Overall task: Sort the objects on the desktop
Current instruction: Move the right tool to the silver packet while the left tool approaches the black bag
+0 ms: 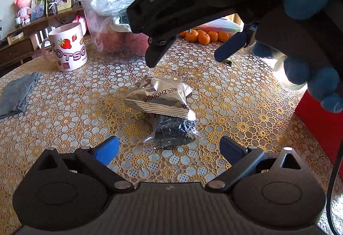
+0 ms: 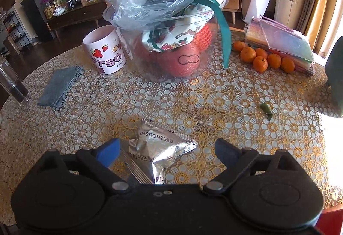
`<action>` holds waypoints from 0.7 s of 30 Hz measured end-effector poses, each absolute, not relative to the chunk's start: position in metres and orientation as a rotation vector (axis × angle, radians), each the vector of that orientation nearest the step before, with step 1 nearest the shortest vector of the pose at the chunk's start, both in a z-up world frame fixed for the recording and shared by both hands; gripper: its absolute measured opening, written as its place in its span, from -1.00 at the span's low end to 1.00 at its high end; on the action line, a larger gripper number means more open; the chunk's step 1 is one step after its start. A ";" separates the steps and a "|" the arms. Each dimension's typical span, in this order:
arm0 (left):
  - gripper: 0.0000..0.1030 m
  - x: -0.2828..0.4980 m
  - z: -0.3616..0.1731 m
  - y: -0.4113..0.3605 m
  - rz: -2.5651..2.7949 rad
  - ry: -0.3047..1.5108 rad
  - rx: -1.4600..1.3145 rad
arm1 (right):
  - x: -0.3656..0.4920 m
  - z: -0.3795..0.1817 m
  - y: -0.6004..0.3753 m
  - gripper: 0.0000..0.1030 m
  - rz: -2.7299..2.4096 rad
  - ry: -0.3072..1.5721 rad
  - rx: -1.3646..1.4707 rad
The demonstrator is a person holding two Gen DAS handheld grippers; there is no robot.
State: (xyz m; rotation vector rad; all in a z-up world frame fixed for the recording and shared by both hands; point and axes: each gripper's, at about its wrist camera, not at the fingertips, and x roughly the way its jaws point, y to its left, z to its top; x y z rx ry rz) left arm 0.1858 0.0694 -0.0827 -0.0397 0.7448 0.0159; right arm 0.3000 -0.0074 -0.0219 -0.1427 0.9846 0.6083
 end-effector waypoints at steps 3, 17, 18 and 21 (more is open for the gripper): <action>0.95 0.186 -0.084 0.072 0.021 0.734 -0.038 | 0.312 -0.028 0.003 0.85 0.600 1.037 -0.108; 0.69 0.193 -0.093 0.070 0.000 0.719 -0.002 | 0.336 -0.057 0.026 0.74 0.470 1.199 0.030; 0.67 0.194 -0.094 0.069 -0.002 0.722 0.002 | 0.337 -0.058 0.027 0.74 0.456 1.202 0.037; 0.57 0.197 -0.097 0.068 -0.006 0.727 0.002 | 0.338 -0.062 0.027 0.65 0.432 1.203 0.051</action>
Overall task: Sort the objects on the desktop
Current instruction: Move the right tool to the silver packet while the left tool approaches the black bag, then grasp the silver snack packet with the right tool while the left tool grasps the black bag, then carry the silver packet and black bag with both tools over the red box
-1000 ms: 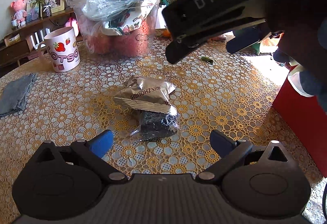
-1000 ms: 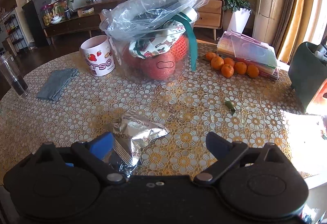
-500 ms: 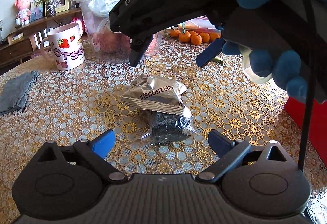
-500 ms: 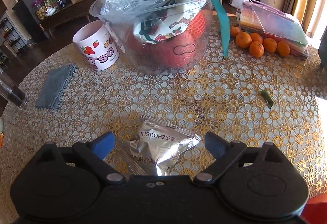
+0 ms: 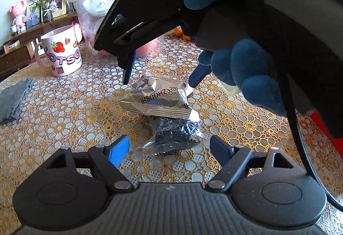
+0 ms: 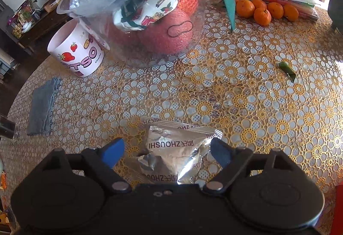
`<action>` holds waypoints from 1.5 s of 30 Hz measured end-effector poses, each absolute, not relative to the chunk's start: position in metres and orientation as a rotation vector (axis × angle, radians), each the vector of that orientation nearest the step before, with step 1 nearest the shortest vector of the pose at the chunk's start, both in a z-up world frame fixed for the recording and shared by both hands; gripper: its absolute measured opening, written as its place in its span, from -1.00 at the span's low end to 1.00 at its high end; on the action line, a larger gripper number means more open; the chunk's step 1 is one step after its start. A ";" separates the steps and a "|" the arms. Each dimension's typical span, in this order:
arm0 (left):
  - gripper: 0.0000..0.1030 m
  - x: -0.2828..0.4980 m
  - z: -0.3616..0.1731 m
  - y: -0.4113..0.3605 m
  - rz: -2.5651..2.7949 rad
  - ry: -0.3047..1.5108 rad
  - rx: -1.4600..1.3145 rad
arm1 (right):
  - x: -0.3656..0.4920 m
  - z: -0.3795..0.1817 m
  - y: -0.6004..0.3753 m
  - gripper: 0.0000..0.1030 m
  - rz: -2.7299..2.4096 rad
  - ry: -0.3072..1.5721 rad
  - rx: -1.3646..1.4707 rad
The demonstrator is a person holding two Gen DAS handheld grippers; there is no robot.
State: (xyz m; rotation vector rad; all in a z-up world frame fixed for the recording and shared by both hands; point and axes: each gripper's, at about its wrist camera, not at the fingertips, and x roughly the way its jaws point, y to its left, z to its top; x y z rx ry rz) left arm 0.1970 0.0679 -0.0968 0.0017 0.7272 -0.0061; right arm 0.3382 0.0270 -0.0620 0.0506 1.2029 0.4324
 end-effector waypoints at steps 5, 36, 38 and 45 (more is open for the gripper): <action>0.48 0.200 -0.100 0.066 -0.009 0.718 0.020 | 0.338 -0.071 0.030 0.56 0.427 1.227 0.020; -0.27 0.206 -0.099 0.066 0.013 0.735 -0.007 | 0.331 -0.060 -0.038 0.11 0.430 1.194 0.078; -0.29 0.205 -0.097 0.065 0.019 0.739 -0.009 | 0.327 -0.059 -0.044 0.10 0.427 1.191 0.074; -0.32 0.204 -0.094 0.067 0.032 0.751 -0.019 | 0.307 -0.056 -0.064 0.07 0.430 1.192 0.048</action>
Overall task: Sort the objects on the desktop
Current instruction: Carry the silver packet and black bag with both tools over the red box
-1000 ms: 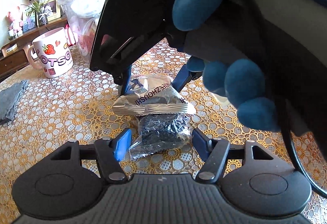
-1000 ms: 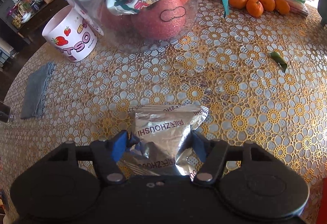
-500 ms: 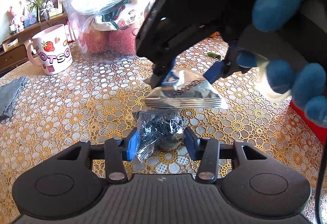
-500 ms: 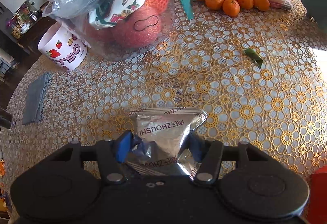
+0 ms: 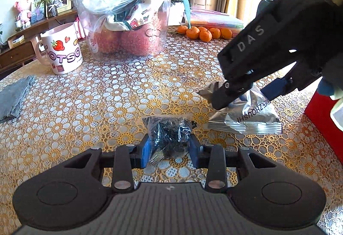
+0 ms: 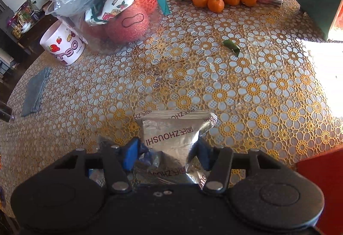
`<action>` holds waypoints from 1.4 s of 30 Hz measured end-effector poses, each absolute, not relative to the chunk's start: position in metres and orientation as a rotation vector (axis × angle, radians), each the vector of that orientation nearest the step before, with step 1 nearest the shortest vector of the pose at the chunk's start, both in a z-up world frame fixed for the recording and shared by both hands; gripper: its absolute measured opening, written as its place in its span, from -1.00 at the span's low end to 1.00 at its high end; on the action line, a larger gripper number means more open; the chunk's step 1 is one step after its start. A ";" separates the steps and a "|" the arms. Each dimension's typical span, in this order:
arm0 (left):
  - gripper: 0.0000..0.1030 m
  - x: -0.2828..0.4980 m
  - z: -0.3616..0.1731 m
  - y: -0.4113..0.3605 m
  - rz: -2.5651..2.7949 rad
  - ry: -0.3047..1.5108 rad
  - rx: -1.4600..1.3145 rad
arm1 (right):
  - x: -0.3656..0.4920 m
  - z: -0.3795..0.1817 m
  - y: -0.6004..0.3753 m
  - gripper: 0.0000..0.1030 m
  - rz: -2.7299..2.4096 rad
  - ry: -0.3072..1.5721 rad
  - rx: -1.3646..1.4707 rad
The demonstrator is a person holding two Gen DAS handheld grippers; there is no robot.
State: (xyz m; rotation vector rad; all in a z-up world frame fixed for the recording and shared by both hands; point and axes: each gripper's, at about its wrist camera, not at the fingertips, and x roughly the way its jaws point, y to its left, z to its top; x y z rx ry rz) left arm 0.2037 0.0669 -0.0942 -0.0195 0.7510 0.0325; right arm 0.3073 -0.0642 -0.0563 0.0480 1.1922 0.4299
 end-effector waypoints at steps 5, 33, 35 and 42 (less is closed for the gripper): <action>-0.33 0.192 -0.087 0.066 0.040 0.749 -0.020 | 0.292 -0.048 -0.075 0.07 0.443 1.179 0.033; -0.33 0.098 0.012 -0.015 -0.134 0.666 -0.008 | 0.178 0.026 -0.180 0.07 0.538 1.060 0.068; -0.33 0.094 0.017 -0.027 -0.155 0.656 0.001 | 0.174 0.029 -0.190 0.07 0.533 1.051 0.075; -0.33 0.086 0.029 -0.064 -0.223 0.636 0.024 | 0.161 0.039 -0.231 0.07 0.494 1.019 0.094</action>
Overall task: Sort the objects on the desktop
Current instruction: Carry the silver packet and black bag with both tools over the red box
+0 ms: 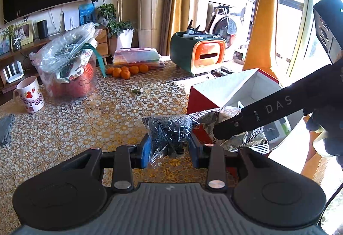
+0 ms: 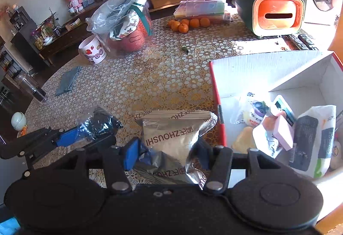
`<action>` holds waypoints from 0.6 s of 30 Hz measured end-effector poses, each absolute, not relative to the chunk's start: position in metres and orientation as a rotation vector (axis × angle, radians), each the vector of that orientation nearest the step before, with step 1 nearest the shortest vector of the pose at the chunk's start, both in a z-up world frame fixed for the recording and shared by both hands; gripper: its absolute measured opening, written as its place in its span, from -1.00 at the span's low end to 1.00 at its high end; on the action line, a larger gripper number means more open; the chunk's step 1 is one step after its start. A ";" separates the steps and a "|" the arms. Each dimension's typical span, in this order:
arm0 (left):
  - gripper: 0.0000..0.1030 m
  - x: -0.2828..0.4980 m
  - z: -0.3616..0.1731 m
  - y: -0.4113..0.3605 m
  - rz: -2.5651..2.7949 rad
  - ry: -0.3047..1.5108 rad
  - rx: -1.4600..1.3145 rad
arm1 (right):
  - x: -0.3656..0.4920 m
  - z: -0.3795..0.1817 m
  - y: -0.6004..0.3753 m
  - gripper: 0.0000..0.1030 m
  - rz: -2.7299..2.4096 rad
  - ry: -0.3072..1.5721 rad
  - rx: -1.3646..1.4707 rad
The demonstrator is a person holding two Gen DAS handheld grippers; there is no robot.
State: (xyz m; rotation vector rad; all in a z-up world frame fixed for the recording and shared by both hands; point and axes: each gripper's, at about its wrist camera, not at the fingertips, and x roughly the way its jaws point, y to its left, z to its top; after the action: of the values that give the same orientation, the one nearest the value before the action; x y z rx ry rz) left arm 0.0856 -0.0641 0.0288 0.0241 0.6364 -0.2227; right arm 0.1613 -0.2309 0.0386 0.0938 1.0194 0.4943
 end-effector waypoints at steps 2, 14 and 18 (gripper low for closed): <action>-0.33 0.086 0.031 -0.073 -0.236 0.635 0.027 | 0.160 0.041 -0.244 0.07 0.476 1.010 0.106; -0.33 0.099 0.036 -0.126 -0.318 0.641 0.045 | 0.165 0.047 -0.319 0.07 0.369 0.963 0.163; -0.33 0.108 0.036 -0.148 -0.348 0.640 0.068 | 0.172 0.047 -0.344 0.07 0.327 0.950 0.185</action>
State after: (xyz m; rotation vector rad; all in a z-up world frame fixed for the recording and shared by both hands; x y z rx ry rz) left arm 0.1077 -0.1479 0.0363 0.0683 0.6402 -0.3483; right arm 0.1717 -0.3439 0.0468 0.1850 0.9502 0.3274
